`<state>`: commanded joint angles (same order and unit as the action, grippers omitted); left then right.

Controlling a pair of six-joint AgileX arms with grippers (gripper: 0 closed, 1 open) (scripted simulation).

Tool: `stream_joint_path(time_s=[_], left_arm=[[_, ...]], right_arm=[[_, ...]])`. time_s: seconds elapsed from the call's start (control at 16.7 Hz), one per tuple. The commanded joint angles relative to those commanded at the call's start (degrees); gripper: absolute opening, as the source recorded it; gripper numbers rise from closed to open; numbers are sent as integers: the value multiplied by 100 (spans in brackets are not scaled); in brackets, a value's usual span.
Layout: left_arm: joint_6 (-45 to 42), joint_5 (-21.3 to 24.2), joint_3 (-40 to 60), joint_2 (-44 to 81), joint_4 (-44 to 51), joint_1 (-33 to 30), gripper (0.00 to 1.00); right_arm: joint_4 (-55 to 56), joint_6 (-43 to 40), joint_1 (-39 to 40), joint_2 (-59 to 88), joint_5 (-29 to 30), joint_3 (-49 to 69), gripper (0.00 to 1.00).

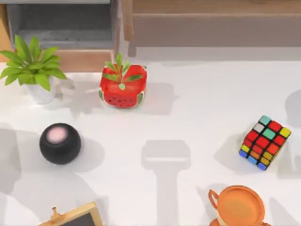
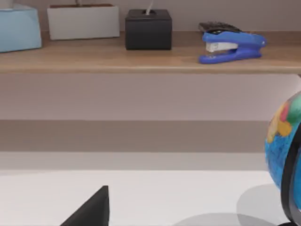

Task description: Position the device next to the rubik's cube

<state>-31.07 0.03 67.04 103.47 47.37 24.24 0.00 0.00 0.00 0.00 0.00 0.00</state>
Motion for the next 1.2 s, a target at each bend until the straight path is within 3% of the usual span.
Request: stream_joint_path(time_s=[0.66,1.2], left_arm=[[-187,6,405,638,260,131,100],[-207,10,38,1079,-546,158,100]], right_arm=[[0,0,0,0,0,0,100],[0,0,0,0,0,0,100]])
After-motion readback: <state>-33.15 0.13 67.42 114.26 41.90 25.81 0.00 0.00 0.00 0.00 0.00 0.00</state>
